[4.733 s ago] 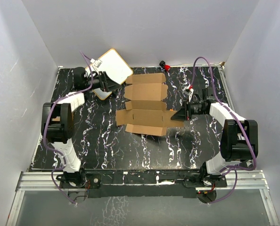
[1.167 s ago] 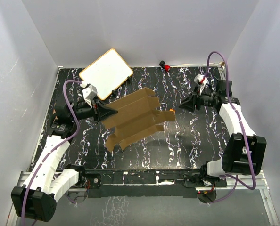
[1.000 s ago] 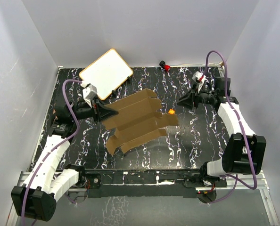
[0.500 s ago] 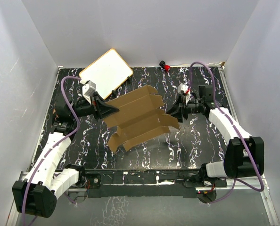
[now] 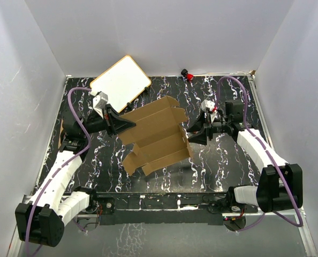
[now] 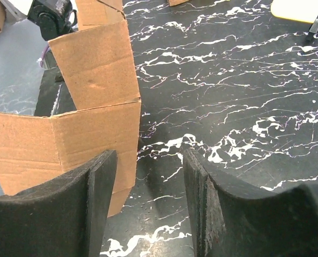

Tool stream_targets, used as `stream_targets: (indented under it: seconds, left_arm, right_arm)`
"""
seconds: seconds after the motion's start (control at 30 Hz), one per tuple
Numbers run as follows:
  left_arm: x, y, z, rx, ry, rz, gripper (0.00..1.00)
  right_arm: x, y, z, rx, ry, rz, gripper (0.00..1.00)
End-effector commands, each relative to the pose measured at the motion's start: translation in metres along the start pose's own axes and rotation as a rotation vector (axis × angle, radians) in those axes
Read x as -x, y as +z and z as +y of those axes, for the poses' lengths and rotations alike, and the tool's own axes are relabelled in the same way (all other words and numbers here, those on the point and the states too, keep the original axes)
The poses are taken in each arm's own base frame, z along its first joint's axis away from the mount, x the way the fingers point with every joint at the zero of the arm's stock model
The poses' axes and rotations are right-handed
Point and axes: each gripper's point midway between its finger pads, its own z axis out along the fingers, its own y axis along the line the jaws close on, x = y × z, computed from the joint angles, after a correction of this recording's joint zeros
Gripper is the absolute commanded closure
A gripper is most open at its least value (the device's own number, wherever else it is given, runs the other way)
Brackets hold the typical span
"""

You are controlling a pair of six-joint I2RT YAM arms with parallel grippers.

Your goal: Fold the paper box

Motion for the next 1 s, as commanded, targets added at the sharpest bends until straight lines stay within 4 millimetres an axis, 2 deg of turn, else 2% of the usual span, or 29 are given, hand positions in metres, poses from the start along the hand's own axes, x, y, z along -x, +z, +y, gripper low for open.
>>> stream_targets:
  seconds: [0.0,0.1,0.17,0.3,0.4,0.53,0.67,0.73,0.83,0.87,0.97]
  left_arm:
    - [0.011,0.002,-0.002,-0.013,0.027,-0.045,1.00]
    - [0.012,0.002,-0.003,-0.016,0.027,-0.051,1.00]
    - [0.011,0.001,-0.002,-0.012,0.028,-0.041,1.00]
    - [-0.001,-0.001,-0.002,-0.009,0.033,0.015,1.00]
    - [-0.004,-0.003,-0.010,-0.041,0.040,0.031,1.00]
    - [-0.001,-0.004,-0.021,-0.096,0.031,0.024,1.00]
    - [0.004,-0.004,-0.029,-0.135,0.044,0.010,1.00]
    - [0.005,-0.004,-0.032,-0.151,0.042,0.009,1.00]
    - [0.007,-0.004,-0.034,-0.167,0.039,0.017,1.00]
    - [0.008,-0.004,-0.034,-0.171,0.039,0.019,1.00]
    - [0.010,-0.004,-0.035,-0.176,0.041,0.023,1.00]
  right_arm:
    - [0.017,0.002,0.005,0.045,-0.119,-0.051,0.41]
    - [0.017,0.002,0.002,0.028,-0.120,-0.044,0.40]
    - [0.022,-0.001,-0.008,-0.029,-0.128,-0.026,0.40]
    - [0.046,-0.035,-0.024,-0.123,-0.125,-0.056,0.38]
    - [0.063,-0.050,-0.022,-0.116,-0.135,-0.095,0.38]
    - [0.080,-0.049,-0.013,-0.063,-0.172,-0.117,0.39]
    - [0.085,-0.043,-0.022,-0.063,-0.182,-0.103,0.56]
    - [0.085,-0.037,-0.023,-0.050,-0.189,-0.096,0.59]
    - [0.087,-0.029,-0.023,-0.036,-0.235,-0.081,0.59]
    - [0.088,-0.021,-0.016,-0.002,-0.252,-0.079,0.58]
    - [0.091,-0.013,0.000,0.055,-0.291,-0.084,0.51]
